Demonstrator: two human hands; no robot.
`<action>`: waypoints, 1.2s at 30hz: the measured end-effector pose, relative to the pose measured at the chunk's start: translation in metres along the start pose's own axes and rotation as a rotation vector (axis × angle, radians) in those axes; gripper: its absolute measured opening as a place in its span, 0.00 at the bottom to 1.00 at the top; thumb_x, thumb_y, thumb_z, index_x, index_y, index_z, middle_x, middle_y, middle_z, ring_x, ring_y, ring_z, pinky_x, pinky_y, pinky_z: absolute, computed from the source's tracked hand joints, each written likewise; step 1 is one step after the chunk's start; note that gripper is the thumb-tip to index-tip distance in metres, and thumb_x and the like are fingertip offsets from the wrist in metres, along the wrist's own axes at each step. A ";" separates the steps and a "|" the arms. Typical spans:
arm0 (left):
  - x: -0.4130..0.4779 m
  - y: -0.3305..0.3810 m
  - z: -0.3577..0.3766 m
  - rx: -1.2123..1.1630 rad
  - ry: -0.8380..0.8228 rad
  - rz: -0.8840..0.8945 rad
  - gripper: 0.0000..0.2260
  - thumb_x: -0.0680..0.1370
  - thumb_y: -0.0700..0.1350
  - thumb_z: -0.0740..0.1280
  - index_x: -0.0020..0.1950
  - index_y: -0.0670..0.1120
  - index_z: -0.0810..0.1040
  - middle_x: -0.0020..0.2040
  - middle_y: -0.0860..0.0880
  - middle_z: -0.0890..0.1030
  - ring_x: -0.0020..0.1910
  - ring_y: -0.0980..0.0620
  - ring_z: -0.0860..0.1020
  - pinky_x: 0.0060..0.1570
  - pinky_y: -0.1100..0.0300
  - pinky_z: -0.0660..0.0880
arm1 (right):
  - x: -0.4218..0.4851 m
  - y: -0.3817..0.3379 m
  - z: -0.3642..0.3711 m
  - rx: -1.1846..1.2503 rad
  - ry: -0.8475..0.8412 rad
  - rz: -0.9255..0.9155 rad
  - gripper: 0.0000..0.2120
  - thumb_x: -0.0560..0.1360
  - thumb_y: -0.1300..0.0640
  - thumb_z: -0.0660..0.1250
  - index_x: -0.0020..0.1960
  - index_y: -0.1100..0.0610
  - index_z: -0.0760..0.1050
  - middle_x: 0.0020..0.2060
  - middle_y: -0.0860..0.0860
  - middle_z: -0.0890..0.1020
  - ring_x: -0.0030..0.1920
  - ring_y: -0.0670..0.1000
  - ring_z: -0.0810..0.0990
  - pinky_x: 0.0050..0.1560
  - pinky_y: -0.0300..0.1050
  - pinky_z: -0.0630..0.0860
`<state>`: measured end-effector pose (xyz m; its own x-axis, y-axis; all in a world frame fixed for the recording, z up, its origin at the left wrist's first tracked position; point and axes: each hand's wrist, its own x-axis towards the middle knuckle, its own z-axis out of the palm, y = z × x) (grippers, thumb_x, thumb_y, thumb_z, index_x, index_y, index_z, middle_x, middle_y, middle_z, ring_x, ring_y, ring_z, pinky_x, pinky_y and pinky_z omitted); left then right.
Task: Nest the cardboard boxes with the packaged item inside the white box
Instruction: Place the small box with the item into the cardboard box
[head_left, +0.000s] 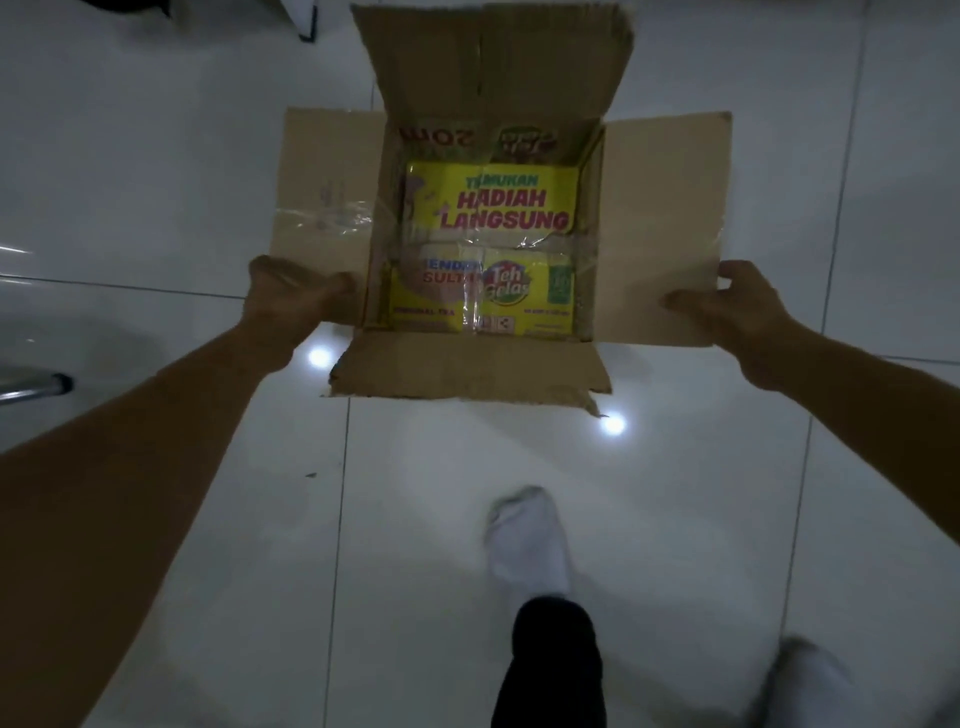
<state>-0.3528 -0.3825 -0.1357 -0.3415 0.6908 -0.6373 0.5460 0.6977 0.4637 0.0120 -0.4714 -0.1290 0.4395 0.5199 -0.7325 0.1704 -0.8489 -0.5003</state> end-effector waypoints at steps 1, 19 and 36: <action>0.003 -0.002 -0.002 -0.028 -0.010 -0.028 0.42 0.67 0.51 0.76 0.73 0.40 0.57 0.62 0.46 0.74 0.60 0.49 0.71 0.53 0.61 0.70 | 0.000 -0.002 0.001 0.014 0.030 -0.006 0.31 0.69 0.59 0.72 0.67 0.61 0.63 0.57 0.55 0.72 0.57 0.56 0.74 0.60 0.54 0.74; -0.099 0.060 -0.014 0.037 0.172 0.411 0.11 0.78 0.47 0.63 0.39 0.43 0.76 0.34 0.43 0.78 0.33 0.49 0.75 0.28 0.64 0.70 | -0.065 -0.080 -0.025 -0.169 0.092 -0.250 0.11 0.72 0.60 0.61 0.49 0.57 0.81 0.40 0.59 0.83 0.39 0.59 0.82 0.42 0.55 0.82; -0.252 0.259 0.006 -0.212 0.195 0.583 0.14 0.76 0.47 0.66 0.31 0.57 0.74 0.26 0.58 0.79 0.29 0.60 0.77 0.29 0.68 0.73 | -0.103 -0.140 -0.242 -0.190 0.331 -0.560 0.14 0.74 0.58 0.62 0.33 0.66 0.73 0.25 0.59 0.76 0.24 0.54 0.71 0.23 0.43 0.65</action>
<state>-0.1211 -0.3768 0.1416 -0.1778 0.9754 -0.1303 0.5280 0.2063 0.8238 0.1561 -0.4291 0.1283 0.4811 0.8556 -0.1909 0.5903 -0.4772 -0.6510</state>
